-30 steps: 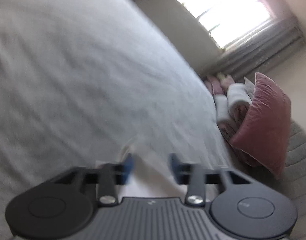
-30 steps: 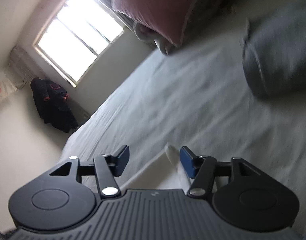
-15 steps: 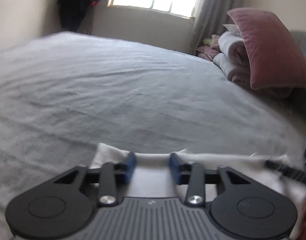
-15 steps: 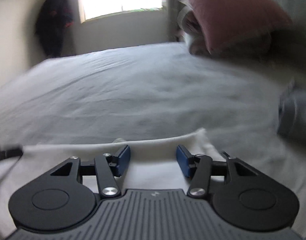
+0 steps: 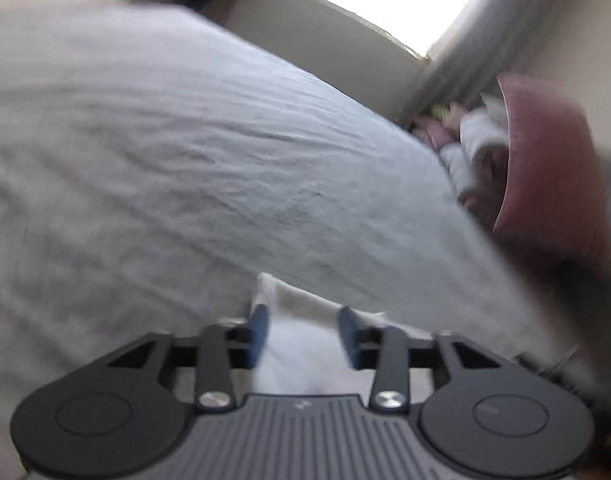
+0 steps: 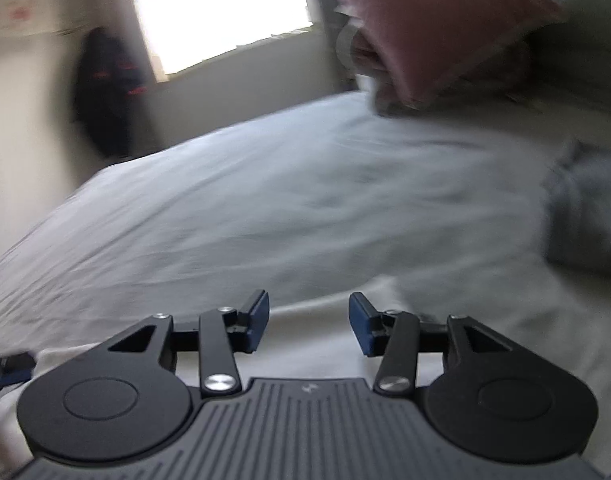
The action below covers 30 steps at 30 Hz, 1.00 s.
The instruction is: Fold clothes
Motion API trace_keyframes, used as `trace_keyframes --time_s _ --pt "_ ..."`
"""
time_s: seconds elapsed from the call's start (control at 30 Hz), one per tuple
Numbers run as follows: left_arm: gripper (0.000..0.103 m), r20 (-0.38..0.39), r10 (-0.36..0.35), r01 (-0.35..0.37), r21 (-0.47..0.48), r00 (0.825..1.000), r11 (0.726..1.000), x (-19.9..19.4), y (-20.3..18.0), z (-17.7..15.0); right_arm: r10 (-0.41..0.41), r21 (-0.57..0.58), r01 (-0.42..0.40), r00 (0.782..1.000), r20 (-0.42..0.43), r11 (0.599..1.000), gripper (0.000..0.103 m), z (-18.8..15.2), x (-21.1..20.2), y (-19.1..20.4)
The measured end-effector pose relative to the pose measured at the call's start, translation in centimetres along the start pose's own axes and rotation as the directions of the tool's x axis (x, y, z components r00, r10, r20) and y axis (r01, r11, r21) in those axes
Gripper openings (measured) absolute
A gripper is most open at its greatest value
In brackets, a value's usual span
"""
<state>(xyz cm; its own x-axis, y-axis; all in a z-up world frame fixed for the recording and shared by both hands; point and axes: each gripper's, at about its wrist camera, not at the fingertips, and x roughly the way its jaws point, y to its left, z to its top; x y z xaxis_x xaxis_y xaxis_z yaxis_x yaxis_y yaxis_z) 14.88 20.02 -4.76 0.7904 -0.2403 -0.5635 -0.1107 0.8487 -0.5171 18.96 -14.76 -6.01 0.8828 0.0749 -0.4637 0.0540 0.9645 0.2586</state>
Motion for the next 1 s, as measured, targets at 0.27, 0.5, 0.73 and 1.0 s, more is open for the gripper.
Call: trace_keyframes --time_s 0.27,0.5,0.73,1.0 --pt "0.078 0.014 0.050 -0.049 -0.044 0.999 0.998 -1.7 0.2 -2.6 0.259 -0.030 -0.263 0.960 -0.108 0.964 0.028 -2.9 0.3 2.5" --pt "0.078 0.020 0.048 -0.048 -0.023 0.999 0.999 -0.9 -0.7 -5.1 0.384 0.088 -0.375 0.913 -0.137 0.923 0.015 -2.6 0.8 0.7" --pt "0.073 0.121 0.065 -0.063 -0.026 0.991 0.998 -0.9 -1.9 -6.5 0.487 0.180 -0.458 0.856 -0.174 0.870 0.011 -2.8 1.2 0.9" --pt "0.033 0.272 0.092 -0.084 -0.042 0.958 0.996 -1.2 -3.5 -7.6 0.472 0.194 -0.436 0.856 -0.210 0.878 0.000 -3.1 2.4 1.2"
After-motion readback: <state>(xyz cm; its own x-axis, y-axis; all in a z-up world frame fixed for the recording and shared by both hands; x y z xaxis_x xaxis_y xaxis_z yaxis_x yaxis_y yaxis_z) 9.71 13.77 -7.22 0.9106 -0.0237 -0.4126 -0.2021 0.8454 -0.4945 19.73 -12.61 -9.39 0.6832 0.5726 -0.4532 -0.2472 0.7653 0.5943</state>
